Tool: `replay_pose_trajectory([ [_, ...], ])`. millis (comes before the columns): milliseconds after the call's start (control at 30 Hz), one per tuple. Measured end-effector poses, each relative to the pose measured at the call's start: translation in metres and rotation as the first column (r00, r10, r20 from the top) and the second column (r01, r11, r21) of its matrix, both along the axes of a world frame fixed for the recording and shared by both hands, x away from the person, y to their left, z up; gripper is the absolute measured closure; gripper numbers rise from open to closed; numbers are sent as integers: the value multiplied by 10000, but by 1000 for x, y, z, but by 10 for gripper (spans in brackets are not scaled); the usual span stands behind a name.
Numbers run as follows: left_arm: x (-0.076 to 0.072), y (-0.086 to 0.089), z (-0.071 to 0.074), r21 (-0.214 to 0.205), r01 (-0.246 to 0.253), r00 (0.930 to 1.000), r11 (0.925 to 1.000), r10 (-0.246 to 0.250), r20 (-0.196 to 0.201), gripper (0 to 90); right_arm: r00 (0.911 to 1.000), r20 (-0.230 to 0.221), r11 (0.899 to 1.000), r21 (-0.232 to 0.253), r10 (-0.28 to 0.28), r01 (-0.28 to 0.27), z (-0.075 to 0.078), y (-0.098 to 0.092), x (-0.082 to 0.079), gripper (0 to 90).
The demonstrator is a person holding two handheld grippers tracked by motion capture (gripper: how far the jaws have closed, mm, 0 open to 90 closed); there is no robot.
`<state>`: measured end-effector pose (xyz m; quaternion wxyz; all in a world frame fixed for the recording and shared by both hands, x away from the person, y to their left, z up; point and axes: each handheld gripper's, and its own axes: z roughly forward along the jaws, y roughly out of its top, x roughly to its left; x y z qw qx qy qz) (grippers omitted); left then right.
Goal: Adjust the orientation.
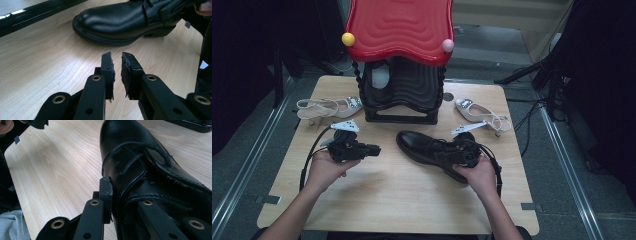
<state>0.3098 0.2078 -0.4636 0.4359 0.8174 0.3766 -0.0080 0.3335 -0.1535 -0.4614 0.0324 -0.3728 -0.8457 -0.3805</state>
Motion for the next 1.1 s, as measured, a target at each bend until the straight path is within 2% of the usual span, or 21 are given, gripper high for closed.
replay_pose_trajectory([
  [100,1,-1,-1,56,-3,9999,10000,4,-147,791,10000,-13,10000,59,-53,53,-2,11,2,821],
  [167,1,-2,-2,77,48,9999,10000,-47,-99,791,9999,-99,9998,166,-70,72,-5,17,5,822],
  [467,0,-3,-6,-28,181,9997,9998,-180,185,769,9998,-89,9999,15,151,-151,-12,40,5,820],
  [667,0,-4,-6,-43,190,9993,9998,-189,311,760,9997,-139,9998,45,211,-210,-14,37,5,815],
  [700,1,-4,-6,-39,219,9995,9998,-218,211,764,9995,-148,9997,31,261,-261,-14,37,4,811],
  [733,0,-4,-5,50,86,9994,10000,-87,337,769,9996,-142,9997,41,253,-252,-14,37,4,808],
  [800,-1,-4,-4,22,32,9994,10000,-33,336,789,9995,-138,9995,70,302,-301,-15,36,4,793],
  [900,-1,-3,-2,-179,-94,9996,9998,99,253,805,9990,137,9987,-285,415,-411,-13,37,1,755],
  [967,-2,-3,-1,-24,-173,9990,9998,174,415,832,9980,338,9977,-448,533,-518,-9,34,-2,726],
  [1067,-2,-4,-1,17,-147,9990,9999,146,431,875,9977,482,9987,-181,485,-477,-2,21,-5,720],
  [1100,-2,-4,-1,7,-98,9992,10000,97,383,891,9972,605,9991,-59,434,-432,1,15,-6,744],
])
